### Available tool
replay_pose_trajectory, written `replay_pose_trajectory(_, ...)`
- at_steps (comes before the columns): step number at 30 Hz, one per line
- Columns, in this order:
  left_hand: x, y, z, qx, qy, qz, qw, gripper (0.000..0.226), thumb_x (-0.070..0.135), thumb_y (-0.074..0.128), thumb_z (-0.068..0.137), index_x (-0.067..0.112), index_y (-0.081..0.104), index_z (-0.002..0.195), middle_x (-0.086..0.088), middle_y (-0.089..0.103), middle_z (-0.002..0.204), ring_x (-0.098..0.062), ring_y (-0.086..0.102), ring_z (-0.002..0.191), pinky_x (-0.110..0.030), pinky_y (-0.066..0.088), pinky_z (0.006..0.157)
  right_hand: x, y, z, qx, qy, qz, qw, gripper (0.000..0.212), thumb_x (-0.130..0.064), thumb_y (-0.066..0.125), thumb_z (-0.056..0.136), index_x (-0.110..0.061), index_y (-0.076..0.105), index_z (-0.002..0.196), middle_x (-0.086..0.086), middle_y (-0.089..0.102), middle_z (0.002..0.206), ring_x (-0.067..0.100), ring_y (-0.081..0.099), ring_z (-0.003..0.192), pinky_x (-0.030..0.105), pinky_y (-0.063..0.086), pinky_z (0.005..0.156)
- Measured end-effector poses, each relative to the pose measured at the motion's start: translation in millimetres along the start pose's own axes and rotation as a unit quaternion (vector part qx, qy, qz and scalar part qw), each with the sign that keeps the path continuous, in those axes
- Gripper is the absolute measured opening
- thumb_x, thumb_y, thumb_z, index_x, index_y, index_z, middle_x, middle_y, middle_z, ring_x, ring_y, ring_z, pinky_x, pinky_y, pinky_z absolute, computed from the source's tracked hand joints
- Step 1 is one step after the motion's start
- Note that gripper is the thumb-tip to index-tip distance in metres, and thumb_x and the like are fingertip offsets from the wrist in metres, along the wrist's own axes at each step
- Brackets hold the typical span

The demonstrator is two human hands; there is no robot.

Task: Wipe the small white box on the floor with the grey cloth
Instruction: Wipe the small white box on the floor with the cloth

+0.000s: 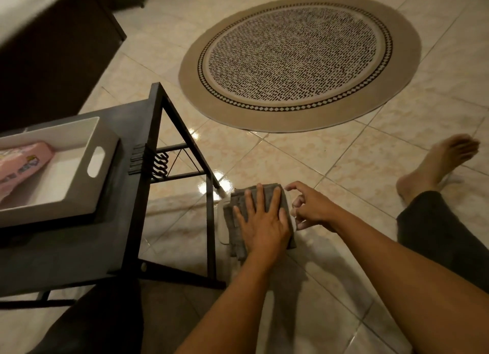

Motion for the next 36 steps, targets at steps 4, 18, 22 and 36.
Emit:
replay_pose_trajectory(4, 9, 10, -26, -0.017, 0.031, 0.002, 0.999, 0.058, 0.062, -0.004, 0.093, 0.047, -0.012, 0.149, 0.001, -0.029, 0.158, -0.027, -0.028, 0.144, -0.058, -0.021, 0.110, -3, -1, -4, -0.009, 0.000, -0.005, 1.000, 0.057, 0.011, 0.050, 0.086, -0.026, 0.046, 0.130, 0.015, 0.055, 0.090, 0.025, 0.060, 0.073, 0.049, 0.063, 0.070)
replay_pose_trajectory(18, -13, 1, -31, 0.031, -0.017, -0.018, 0.999, 0.061, 0.055, 0.006, 0.092, 0.043, -0.006, 0.151, -0.001, -0.017, 0.161, -0.029, -0.022, 0.146, -0.059, -0.018, 0.111, 2, 1, 3, 0.008, 0.002, 0.015, 1.000, 0.056, 0.014, 0.052, 0.087, -0.027, 0.047, 0.125, 0.014, 0.052, 0.087, 0.022, 0.058, 0.065, 0.048, 0.064, 0.068)
replay_pose_trajectory(22, -18, -4, 3, 0.024, 0.009, 0.002, 1.000, 0.059, 0.053, 0.015, 0.099, 0.044, -0.013, 0.150, 0.001, -0.020, 0.162, -0.026, -0.024, 0.146, -0.060, -0.015, 0.113, 5, 2, 3, 0.011, -0.001, 0.006, 1.000, 0.055, 0.012, 0.052, 0.088, -0.028, 0.046, 0.125, 0.015, 0.051, 0.089, 0.025, 0.057, 0.070, 0.053, 0.062, 0.072)
replay_pose_trajectory(36, -25, -6, 8, 0.025, 0.015, 0.015, 0.999, 0.059, 0.056, 0.013, 0.099, 0.044, -0.015, 0.150, 0.003, -0.021, 0.161, -0.025, -0.024, 0.145, -0.060, -0.013, 0.114, 8, 1, 4, 0.011, -0.013, 0.009, 1.000, 0.055, 0.009, 0.054, 0.088, -0.028, 0.047, 0.128, 0.015, 0.052, 0.091, 0.026, 0.060, 0.069, 0.049, 0.063, 0.068)
Point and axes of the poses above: each hand's wrist, its own z-axis towards the middle knuckle, its own y-axis out of the palm, x = y × z, the point moved 5 cm from there along z, towards the middle knuckle
